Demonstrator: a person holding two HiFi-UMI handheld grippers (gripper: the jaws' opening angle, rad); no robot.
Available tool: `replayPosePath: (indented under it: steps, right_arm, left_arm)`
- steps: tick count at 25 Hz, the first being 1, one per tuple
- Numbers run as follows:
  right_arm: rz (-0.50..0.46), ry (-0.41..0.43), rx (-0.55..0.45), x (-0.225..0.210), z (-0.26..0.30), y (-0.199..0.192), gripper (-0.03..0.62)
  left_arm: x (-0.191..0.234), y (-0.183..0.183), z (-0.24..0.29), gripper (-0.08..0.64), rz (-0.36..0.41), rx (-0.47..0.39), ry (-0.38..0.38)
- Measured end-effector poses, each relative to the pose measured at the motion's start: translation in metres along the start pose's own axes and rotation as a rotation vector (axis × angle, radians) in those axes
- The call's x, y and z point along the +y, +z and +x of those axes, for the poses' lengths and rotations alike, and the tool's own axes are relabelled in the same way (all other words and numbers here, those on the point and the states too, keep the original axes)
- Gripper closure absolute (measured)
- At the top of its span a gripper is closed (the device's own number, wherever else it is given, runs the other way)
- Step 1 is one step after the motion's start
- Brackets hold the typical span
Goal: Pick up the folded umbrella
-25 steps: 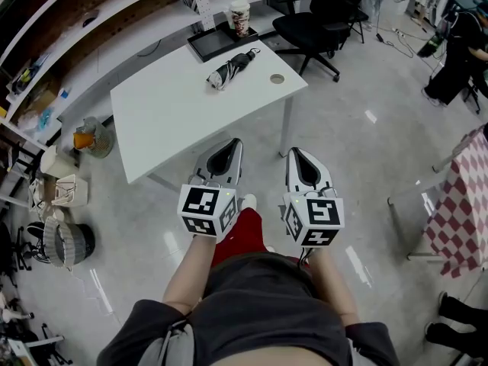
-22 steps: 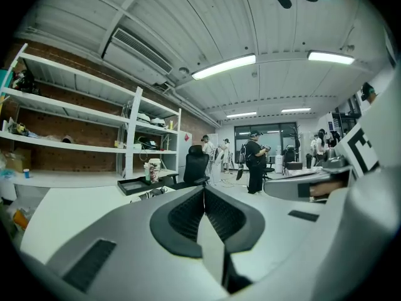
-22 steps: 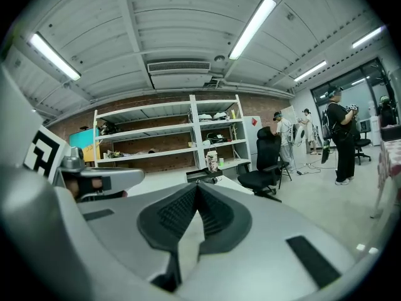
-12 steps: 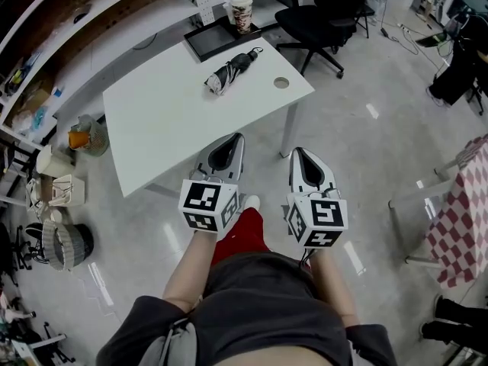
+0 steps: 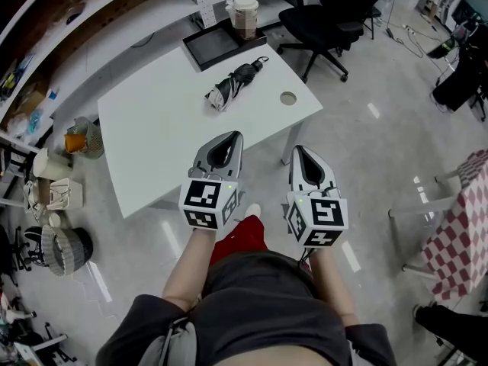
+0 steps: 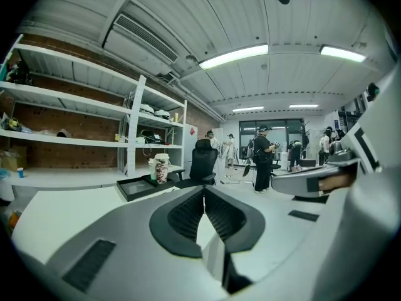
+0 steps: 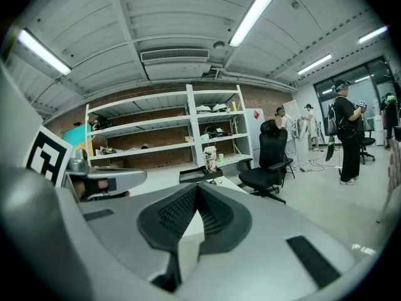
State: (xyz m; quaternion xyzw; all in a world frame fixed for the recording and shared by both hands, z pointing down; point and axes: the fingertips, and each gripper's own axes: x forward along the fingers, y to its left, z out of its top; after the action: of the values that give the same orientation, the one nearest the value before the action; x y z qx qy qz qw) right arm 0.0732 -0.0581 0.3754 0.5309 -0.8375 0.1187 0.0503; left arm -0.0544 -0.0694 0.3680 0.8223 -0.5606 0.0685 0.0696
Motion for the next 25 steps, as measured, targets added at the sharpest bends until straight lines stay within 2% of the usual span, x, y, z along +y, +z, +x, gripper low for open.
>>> replayPosePath:
  steps: [19,25]
  right_arm:
    - [0.001,0.002,0.032,-0.005,0.125,0.021,0.574]
    - [0.006,-0.011,0.053,-0.011,0.154,0.021,0.574]
  left_arm:
    - [0.097,0.012,0.1,0.543,0.018,0.063,-0.001]
    - [0.112,0.011,0.135,0.54,0.042,0.105,-0.035]
